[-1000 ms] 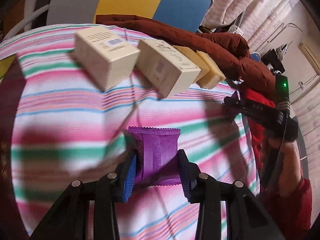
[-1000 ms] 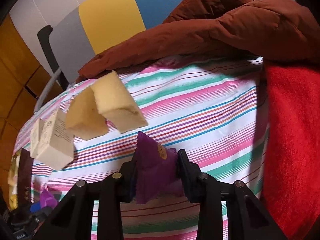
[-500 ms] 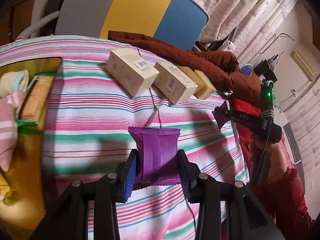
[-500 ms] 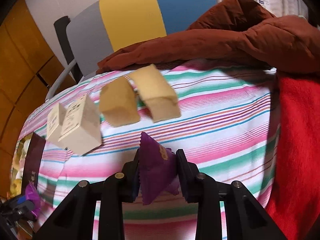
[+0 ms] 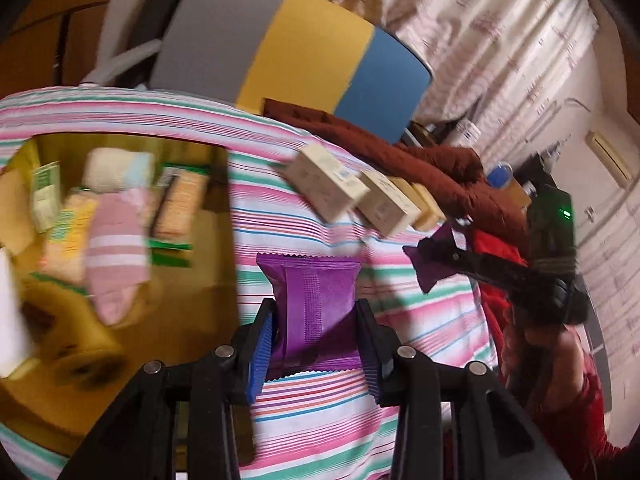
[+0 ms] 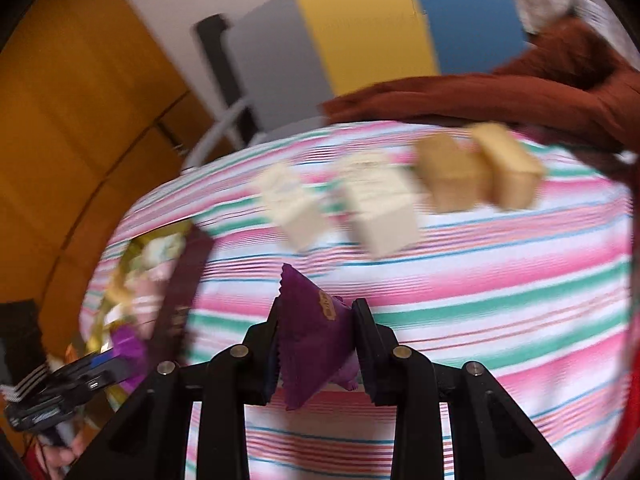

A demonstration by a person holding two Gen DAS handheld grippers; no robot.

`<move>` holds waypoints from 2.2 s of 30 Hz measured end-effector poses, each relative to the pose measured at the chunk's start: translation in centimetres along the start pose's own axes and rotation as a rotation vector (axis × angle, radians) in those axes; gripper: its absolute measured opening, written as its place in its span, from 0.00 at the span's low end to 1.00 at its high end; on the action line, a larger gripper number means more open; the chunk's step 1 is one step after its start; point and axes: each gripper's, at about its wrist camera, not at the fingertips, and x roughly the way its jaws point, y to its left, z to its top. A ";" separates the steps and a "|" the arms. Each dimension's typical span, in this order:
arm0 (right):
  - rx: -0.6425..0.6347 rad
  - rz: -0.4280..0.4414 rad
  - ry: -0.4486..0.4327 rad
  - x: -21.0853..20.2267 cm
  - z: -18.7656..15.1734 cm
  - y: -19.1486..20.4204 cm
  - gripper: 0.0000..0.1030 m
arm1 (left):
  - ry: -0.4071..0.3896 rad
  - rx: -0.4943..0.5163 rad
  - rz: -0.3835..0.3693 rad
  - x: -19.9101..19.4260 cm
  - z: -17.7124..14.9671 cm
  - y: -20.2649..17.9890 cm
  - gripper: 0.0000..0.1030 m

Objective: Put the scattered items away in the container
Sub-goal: 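Carry both purple packets over the gold tray and open both tools, then move both tools back from the gold tray toward the sheet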

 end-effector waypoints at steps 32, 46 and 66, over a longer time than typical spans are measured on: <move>-0.228 0.132 0.124 10.9 -1.8 18.8 0.39 | 0.097 -0.076 0.072 -2.7 -3.1 8.4 0.52; -0.223 0.079 0.009 7.1 -1.1 15.6 0.54 | -0.050 -0.173 0.085 -5.4 -1.8 8.7 0.54; -0.091 -0.261 -0.123 1.2 3.7 -3.1 0.65 | 0.049 -0.050 0.049 -0.3 0.0 1.2 0.55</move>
